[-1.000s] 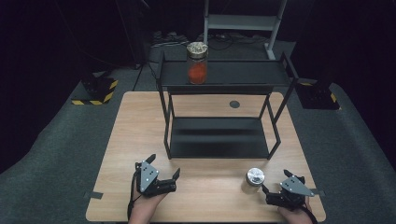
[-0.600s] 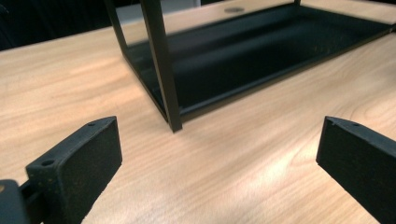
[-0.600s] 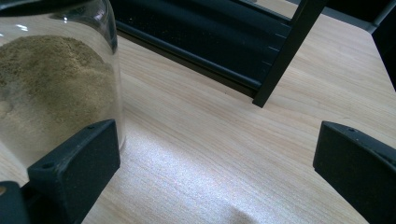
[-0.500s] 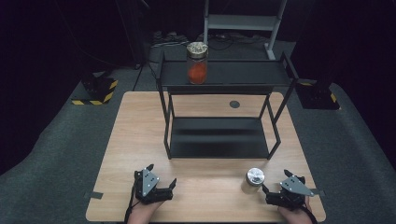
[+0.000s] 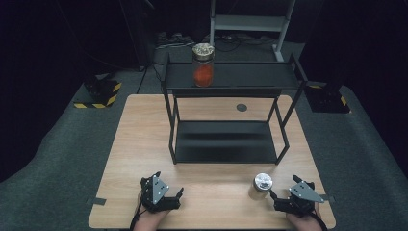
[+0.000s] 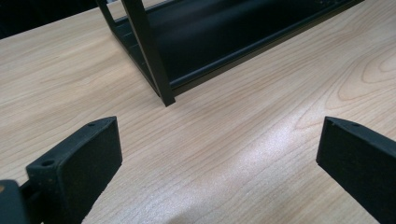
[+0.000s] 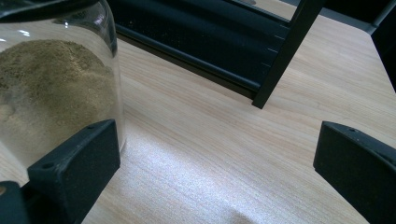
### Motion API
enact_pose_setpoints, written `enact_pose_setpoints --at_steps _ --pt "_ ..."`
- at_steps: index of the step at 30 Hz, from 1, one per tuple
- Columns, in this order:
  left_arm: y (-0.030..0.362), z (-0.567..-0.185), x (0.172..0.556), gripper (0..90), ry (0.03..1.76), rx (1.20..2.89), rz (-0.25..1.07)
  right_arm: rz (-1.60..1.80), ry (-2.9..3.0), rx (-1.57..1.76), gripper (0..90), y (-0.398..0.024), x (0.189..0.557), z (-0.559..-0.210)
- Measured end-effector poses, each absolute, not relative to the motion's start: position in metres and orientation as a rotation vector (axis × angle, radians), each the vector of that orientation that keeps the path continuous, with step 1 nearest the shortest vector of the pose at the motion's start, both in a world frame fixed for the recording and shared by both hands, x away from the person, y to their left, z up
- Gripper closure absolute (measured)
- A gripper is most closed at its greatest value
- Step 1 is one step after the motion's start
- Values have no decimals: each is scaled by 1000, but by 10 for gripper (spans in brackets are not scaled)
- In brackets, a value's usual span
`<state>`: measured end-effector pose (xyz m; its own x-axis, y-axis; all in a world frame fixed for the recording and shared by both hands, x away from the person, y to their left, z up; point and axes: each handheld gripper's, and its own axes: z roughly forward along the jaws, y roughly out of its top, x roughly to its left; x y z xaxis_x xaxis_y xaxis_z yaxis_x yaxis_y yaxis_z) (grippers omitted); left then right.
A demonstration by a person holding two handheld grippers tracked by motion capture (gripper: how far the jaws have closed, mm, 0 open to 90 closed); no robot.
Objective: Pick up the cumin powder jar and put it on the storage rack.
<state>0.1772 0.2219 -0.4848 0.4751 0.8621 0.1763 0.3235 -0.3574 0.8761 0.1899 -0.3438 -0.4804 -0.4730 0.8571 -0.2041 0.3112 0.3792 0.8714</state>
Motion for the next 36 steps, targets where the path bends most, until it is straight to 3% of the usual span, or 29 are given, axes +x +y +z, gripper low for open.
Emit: enact_pose_setpoints --at_steps 36 --pt "224 -485 177 8 980 1902 816 1289 1861 921 0 -348 150 -450"
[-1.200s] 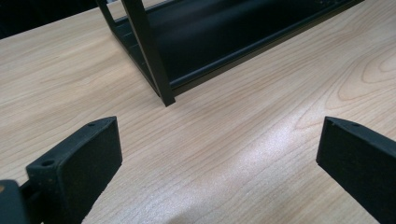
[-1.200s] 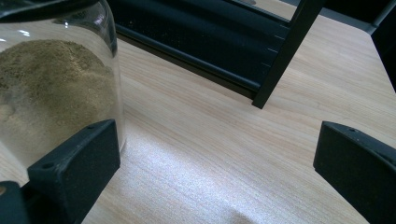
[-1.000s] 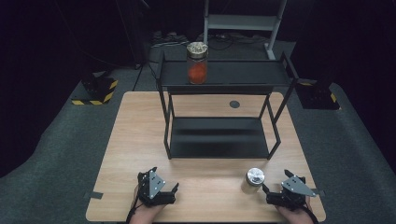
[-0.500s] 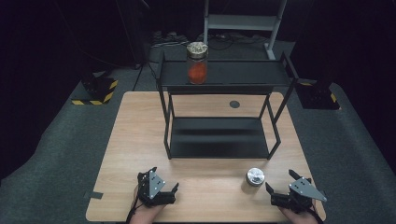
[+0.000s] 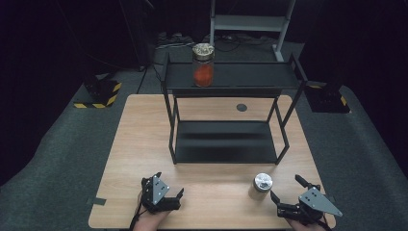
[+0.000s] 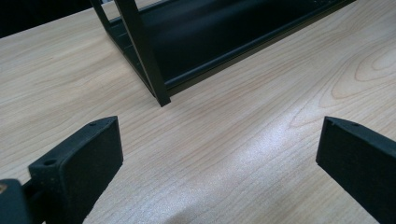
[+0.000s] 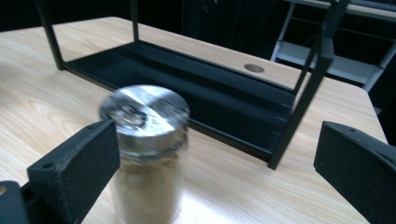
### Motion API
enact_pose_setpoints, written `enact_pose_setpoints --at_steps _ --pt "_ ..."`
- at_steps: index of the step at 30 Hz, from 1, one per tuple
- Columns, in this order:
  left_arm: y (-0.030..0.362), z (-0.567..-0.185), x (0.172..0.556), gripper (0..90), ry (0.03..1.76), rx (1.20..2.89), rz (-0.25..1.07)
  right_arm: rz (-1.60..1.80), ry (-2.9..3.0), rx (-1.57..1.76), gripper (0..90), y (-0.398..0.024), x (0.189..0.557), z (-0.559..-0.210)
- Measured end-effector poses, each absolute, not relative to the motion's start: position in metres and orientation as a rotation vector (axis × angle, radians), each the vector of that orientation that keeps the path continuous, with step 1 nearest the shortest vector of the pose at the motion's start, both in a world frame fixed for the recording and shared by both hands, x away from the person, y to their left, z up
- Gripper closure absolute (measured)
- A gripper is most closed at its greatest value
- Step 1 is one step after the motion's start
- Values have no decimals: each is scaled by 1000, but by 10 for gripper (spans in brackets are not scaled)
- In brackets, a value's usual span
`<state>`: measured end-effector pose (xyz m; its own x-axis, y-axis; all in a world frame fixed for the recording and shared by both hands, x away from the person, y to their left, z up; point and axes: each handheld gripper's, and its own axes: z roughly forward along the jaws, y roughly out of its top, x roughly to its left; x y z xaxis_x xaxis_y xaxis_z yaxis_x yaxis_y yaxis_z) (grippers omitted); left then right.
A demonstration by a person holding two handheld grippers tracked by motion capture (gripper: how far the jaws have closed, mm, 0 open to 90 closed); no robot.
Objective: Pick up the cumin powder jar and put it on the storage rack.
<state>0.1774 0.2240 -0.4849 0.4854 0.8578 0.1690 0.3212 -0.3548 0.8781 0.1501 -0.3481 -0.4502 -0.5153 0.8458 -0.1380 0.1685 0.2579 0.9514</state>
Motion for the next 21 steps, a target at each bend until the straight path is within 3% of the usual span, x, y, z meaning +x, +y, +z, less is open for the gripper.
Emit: enact_pose_setpoints --at_steps 21 --pt "226 -485 177 8 978 1893 808 1382 1862 938 0 -319 157 -463"
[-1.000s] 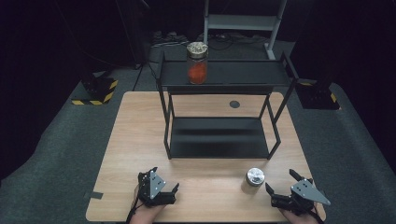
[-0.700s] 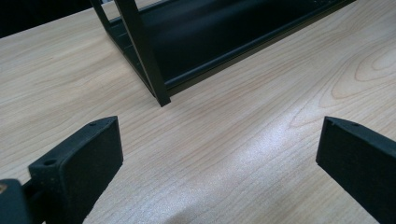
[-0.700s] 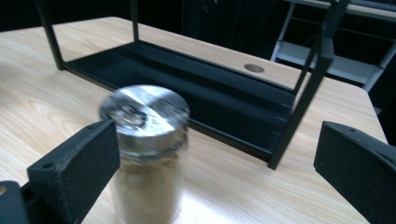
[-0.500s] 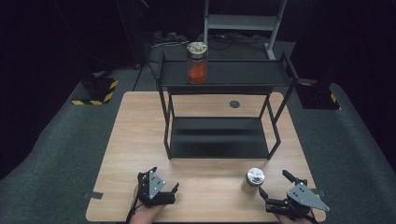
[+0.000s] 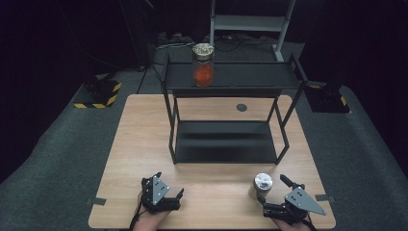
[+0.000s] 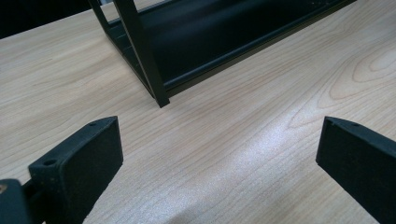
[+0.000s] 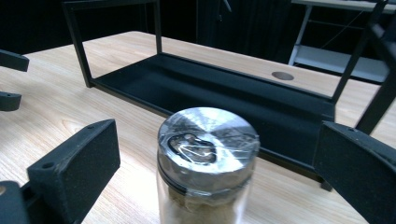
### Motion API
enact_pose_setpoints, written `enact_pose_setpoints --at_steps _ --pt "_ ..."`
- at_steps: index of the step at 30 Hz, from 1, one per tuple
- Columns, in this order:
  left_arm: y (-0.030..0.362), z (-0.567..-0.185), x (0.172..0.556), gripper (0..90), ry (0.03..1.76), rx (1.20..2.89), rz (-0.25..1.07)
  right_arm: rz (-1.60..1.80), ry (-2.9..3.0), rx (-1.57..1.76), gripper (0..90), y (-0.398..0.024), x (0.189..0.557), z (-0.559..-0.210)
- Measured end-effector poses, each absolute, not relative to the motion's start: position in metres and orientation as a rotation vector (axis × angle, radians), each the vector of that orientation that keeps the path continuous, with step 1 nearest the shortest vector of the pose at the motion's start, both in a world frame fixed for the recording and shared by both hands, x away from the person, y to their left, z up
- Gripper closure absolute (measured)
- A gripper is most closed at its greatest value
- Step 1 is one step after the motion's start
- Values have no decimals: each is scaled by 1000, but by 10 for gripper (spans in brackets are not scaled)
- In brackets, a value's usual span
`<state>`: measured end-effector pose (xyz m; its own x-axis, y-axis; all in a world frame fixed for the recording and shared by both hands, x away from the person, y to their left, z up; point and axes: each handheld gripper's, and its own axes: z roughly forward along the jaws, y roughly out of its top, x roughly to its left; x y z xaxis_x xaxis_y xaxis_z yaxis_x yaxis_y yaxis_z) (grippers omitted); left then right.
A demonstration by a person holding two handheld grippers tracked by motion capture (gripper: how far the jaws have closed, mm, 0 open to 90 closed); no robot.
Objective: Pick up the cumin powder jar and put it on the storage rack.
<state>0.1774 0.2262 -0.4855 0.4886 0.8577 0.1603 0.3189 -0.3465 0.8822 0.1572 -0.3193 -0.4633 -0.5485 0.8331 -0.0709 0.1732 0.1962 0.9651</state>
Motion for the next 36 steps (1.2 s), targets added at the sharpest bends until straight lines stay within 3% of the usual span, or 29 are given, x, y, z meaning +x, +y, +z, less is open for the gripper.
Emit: enact_pose_setpoints --at_steps 21,36 --pt "228 -486 178 8 986 1882 799 1456 1862 964 336 -321 173 -485" --pt "229 -486 177 8 980 1878 799 1473 1849 957 345 -323 174 -485"
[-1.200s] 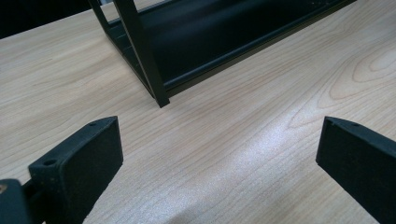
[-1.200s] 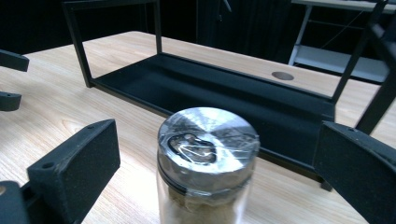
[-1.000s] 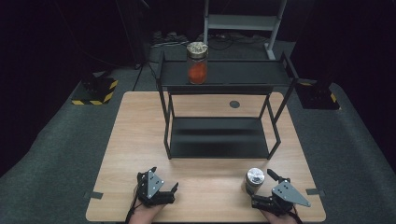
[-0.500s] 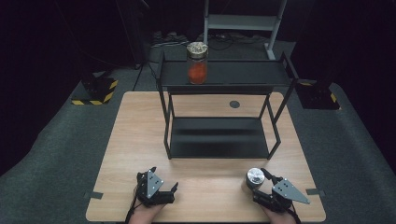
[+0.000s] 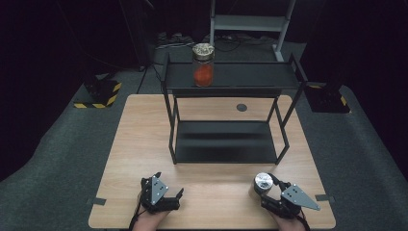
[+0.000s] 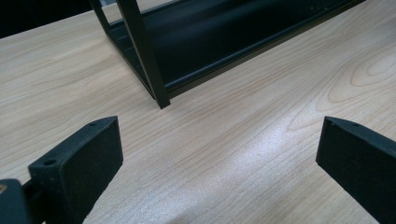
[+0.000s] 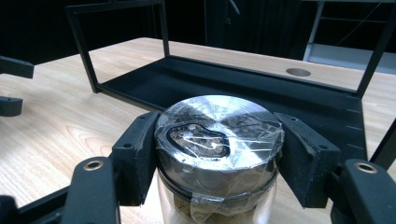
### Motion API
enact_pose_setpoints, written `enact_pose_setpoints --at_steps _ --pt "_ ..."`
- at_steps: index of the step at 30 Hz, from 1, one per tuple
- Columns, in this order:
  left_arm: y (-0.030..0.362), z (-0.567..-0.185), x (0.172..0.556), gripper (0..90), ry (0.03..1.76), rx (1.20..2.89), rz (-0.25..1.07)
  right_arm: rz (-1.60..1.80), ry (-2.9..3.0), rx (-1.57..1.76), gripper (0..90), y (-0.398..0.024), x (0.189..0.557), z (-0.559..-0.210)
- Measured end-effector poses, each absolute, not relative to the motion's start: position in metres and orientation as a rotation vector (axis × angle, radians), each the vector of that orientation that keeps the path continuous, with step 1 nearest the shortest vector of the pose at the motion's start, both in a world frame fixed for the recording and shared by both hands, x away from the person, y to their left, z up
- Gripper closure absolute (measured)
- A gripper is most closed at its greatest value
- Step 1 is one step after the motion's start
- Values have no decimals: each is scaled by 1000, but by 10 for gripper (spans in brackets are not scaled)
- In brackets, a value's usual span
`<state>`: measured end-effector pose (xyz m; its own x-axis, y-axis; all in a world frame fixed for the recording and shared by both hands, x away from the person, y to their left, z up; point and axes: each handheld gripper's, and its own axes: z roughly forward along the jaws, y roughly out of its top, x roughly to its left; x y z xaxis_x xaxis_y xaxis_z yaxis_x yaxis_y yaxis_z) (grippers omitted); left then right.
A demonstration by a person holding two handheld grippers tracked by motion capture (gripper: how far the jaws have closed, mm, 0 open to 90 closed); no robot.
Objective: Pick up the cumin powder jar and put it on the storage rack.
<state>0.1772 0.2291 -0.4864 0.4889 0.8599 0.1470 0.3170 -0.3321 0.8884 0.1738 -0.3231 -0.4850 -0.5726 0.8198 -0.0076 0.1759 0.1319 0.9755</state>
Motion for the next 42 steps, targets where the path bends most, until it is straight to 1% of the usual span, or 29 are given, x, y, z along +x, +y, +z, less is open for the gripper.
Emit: enact_pose_setpoints --at_steps 7,19,42 --pt "229 -486 177 8 978 1878 797 1480 1826 951 345 -326 174 -473" --pt "231 -487 177 8 964 1876 794 1503 1787 958 345 -324 187 -447" --pt "232 -488 176 8 943 1880 793 1532 1737 893 345 -317 210 -375"
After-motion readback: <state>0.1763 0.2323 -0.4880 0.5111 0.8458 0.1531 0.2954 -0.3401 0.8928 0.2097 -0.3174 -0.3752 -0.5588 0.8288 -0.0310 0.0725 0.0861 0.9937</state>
